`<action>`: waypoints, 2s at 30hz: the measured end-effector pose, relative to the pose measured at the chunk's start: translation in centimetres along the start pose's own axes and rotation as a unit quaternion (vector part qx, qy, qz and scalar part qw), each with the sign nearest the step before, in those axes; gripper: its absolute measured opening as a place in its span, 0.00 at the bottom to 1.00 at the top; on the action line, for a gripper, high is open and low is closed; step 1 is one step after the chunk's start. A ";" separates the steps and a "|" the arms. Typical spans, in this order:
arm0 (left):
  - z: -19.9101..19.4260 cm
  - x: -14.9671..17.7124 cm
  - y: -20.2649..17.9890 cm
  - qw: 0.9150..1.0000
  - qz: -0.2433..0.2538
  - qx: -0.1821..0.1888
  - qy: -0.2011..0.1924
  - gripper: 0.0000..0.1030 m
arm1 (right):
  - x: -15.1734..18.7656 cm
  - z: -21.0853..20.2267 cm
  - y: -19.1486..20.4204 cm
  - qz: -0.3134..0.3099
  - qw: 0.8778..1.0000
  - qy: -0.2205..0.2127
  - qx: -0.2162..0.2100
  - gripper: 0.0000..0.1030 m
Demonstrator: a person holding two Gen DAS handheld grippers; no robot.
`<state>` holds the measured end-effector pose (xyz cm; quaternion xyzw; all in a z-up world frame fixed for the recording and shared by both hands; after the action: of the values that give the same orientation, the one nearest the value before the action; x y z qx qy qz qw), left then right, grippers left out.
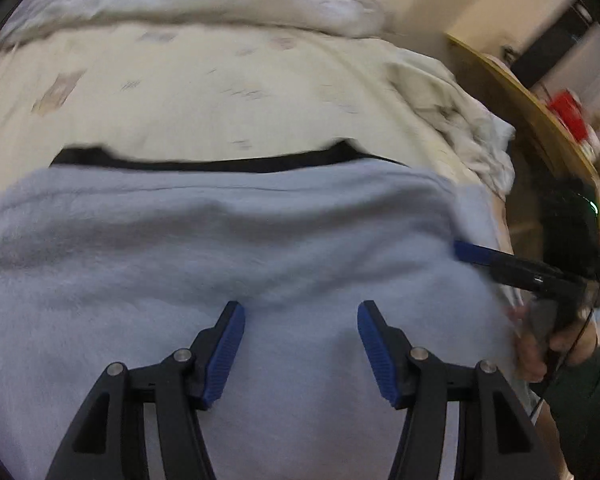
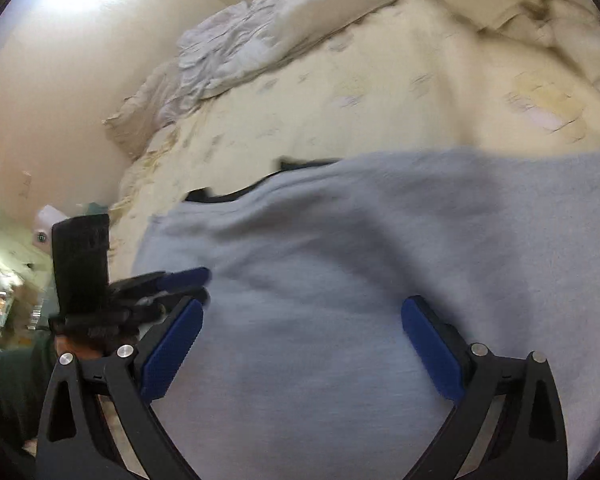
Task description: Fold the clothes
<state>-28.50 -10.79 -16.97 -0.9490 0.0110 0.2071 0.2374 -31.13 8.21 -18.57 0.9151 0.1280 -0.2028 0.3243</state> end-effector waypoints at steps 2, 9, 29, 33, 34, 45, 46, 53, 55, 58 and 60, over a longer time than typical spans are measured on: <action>-0.5 -0.3 1.2 1.000 0.004 0.005 -0.006 0.39 | -0.4 -1.3 -2.8 0.006 0.999 -0.011 0.046 0.97; -6.0 -2.2 5.7 0.992 0.054 -0.085 -0.074 0.43 | -1.3 -6.6 -4.0 -0.019 0.995 -0.022 0.093 0.98; -12.1 -2.8 24.9 0.963 -0.094 -0.235 -0.098 0.45 | -3.5 -1.1 -0.1 -0.082 0.988 0.031 0.127 0.97; -17.3 0.1 24.7 0.958 -0.133 -0.223 -0.119 0.45 | -1.7 -8.2 0.5 -0.066 0.989 -0.008 0.135 0.98; -18.6 1.6 23.6 0.961 -0.140 -0.209 -0.118 0.47 | -0.9 -9.9 1.2 -0.070 0.988 -0.020 0.137 0.98; -29.8 17.7 11.4 0.959 0.018 -0.259 -0.110 0.56 | 12.9 -21.9 8.1 -0.096 0.971 -0.092 0.197 0.98; -30.0 18.5 10.2 0.950 0.069 -0.286 -0.105 0.59 | 14.0 -22.6 8.2 -0.091 0.970 -0.094 0.205 0.98; -27.1 24.6 8.0 0.964 0.093 -0.244 -0.056 0.68 | 19.8 -24.8 7.7 -0.083 0.960 -0.063 0.259 0.98; -26.6 25.5 8.3 0.980 0.019 -0.192 -0.050 0.68 | 20.9 -24.9 7.2 -0.054 0.967 -0.054 0.244 0.98; -26.8 25.9 9.6 0.982 -0.143 -0.096 -0.080 0.68 | 22.4 -25.1 6.0 0.065 0.982 -0.068 0.167 0.98; -26.7 26.1 11.3 0.964 -0.229 -0.082 -0.109 0.68 | 23.6 -24.7 4.4 0.167 0.974 -0.089 0.122 0.98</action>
<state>4.38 -30.88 -11.04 -0.9139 -0.2497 0.2496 0.2002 -1.50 23.27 -9.47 0.9346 -0.0817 -0.2402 0.2494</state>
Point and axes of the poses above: each gripper's, at about its wrist camera, not at the fingertips, and z roughly the way its jaws point, y to its left, x to its underside, the point moved 8 cm from there along z, roughly the way its jaws point, and after that the axes turned 1 degree about y, right-handed, at the moved point
